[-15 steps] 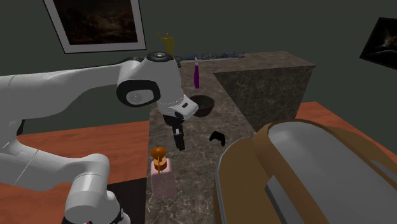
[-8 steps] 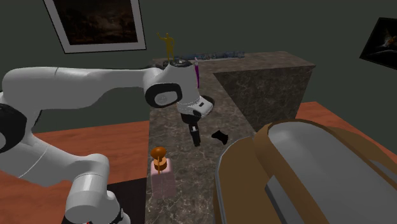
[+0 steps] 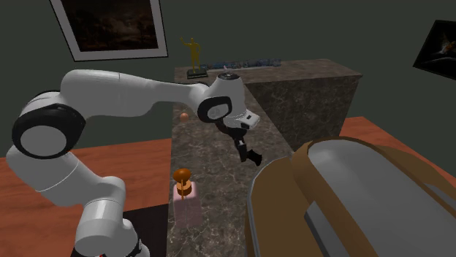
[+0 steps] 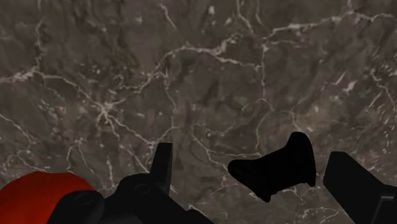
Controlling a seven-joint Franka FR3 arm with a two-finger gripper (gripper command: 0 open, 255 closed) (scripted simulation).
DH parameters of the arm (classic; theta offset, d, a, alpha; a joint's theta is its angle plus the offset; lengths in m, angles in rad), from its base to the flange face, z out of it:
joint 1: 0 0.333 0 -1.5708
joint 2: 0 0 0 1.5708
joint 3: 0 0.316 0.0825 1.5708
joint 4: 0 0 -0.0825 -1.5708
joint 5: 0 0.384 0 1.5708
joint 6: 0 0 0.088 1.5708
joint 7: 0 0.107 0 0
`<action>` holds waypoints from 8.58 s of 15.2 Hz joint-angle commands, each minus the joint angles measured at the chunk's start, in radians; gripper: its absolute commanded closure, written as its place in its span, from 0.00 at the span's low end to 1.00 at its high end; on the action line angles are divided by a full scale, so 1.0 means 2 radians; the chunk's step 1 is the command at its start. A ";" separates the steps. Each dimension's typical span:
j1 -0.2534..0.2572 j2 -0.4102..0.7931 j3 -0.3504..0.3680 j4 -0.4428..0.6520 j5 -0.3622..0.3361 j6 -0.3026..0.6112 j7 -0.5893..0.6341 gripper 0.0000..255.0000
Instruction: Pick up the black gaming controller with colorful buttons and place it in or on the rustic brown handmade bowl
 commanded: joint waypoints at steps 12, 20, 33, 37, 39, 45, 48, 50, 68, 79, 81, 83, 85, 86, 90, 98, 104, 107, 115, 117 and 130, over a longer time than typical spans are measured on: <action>0.002 0.134 0.030 0.048 -0.063 0.084 0.056 0.00; 0.002 0.137 0.030 0.047 -0.064 0.087 0.057 0.00; -0.006 0.120 0.026 0.024 -0.042 0.160 0.236 0.00; -0.011 0.131 0.027 0.012 -0.050 0.208 0.320 0.00; -0.011 0.142 0.027 0.012 -0.056 0.219 0.324 0.00; -0.011 0.157 0.027 0.012 -0.065 0.233 0.330 0.00; -0.011 0.157 0.027 0.012 -0.065 0.233 0.330 0.00; -0.011 0.157 0.027 0.012 -0.065 0.233 0.330 1.00; -0.011 0.130 0.027 0.045 -0.048 0.175 0.317 1.00; -0.011 0.109 0.025 0.097 -0.037 0.103 0.308 1.00; -0.012 0.106 0.025 0.108 -0.036 0.089 0.307 1.00; -0.012 0.104 0.025 0.119 -0.035 0.076 0.306 1.00; -0.012 0.103 0.024 0.131 -0.034 0.063 0.305 1.00; -0.012 0.102 0.024 0.137 -0.034 0.056 0.305 1.00; -0.012 0.101 0.024 0.162 -0.033 0.029 0.304 1.00; 0.019 0.126 0.065 0.205 -0.068 0.008 0.388 1.00; 0.058 0.173 0.102 0.263 -0.115 -0.016 0.474 1.00; 0.082 0.205 0.118 0.302 -0.144 -0.034 0.516 1.00; 0.142 0.278 0.136 0.384 -0.202 -0.066 0.591 1.00; 0.140 0.276 0.135 0.368 -0.203 -0.052 0.593 1.00; 0.134 0.276 0.131 0.294 -0.212 0.020 0.611 1.00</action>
